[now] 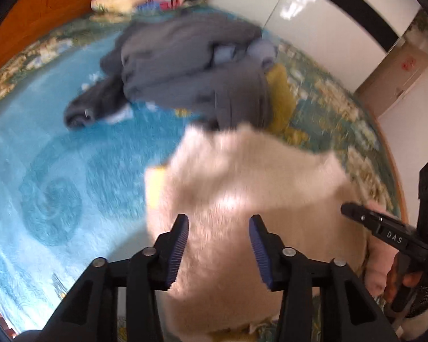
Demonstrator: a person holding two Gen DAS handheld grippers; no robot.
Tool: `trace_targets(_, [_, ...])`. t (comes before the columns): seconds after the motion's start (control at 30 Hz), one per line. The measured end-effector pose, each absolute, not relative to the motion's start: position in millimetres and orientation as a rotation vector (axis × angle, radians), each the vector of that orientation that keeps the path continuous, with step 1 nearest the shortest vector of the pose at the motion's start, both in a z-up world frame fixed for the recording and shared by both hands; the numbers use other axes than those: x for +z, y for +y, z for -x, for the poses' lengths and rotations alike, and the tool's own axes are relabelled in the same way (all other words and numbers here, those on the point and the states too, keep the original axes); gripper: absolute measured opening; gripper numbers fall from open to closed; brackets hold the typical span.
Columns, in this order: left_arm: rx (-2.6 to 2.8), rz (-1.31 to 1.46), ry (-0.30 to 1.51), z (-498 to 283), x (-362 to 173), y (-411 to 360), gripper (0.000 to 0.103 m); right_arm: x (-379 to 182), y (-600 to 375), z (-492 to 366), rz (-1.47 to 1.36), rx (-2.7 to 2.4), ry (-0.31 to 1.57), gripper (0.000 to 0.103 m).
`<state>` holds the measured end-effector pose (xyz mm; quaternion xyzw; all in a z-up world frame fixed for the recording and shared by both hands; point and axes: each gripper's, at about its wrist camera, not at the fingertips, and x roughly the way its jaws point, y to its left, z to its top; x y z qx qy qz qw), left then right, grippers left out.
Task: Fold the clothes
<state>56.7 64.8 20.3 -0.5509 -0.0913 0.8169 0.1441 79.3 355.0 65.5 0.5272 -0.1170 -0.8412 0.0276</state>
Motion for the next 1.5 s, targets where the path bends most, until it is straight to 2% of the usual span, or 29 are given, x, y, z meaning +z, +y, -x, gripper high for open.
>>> trace_targets(0.13, [2.294, 1.735, -0.33, -50, -7, 63, 0.048, 39, 364, -76, -1.709, -2.606, -0.374, 0.029])
trace_targets(0.27, [2.313, 1.747, -0.214, -55, -9, 75, 0.049, 27, 363, -73, -1.702, -2.603, -0.354, 0.029])
trace_targets(0.33, [2.312, 1.743, -0.217, -55, -8, 74, 0.049, 27, 367, -72, -1.706, -2.592, -0.379, 0.03])
trace_targets(0.5, [2.368, 1.559, -0.551, -61, 20, 33, 0.051, 45, 381, -78, -1.648, -2.617, -0.468, 0.03])
trace_targets(0.53, [2.36, 1.556, -0.63, -62, 19, 24, 0.061, 51, 386, -83, -1.617, -2.653, -0.477, 0.032])
trace_targets(0.57, [2.34, 1.572, -0.712, -61, 15, 15, 0.071, 55, 391, -86, -1.595, -2.672, -0.508, 0.034])
trace_targets(0.6, [2.275, 1.618, -0.81, -59, 5, 6, 0.073, 57, 398, -90, -1.577, -2.684, -0.548, 0.042])
trace_targets(0.7, [2.094, 1.817, -1.051, -56, -33, -10, 0.073, 51, 415, -101, -1.576, -2.646, -0.722, 0.076])
trace_targets(0.8, [2.05, 1.86, -1.148, -56, -46, -17, 0.083, 41, 426, -113, -1.609, -2.579, -0.856, 0.076])
trace_targets(1.0, [2.035, 1.884, -1.051, -55, -51, -5, 0.095, 18, 447, -134, -1.574, -2.455, -1.171, 0.077])
trace_targets(1.03, [2.022, 1.902, -1.032, -55, -54, -2, 0.099, 13, 451, -135, -1.568, -2.418, -1.212, 0.079])
trace_targets(1.1, [1.999, 1.93, -1.002, -54, -57, 3, 0.099, 5, 458, -135, -1.564, -2.348, -1.276, 0.083])
trace_targets(1.23, [2.006, 1.88, -1.046, -52, -56, -2, 0.1, -7, 469, -124, -1.55, -2.276, -1.327, 0.083])
trace_targets(1.5, [2.023, 1.886, -0.892, -44, -55, 6, 0.098, -17, 484, -94, -1.511, -2.165, -1.337, 0.083])
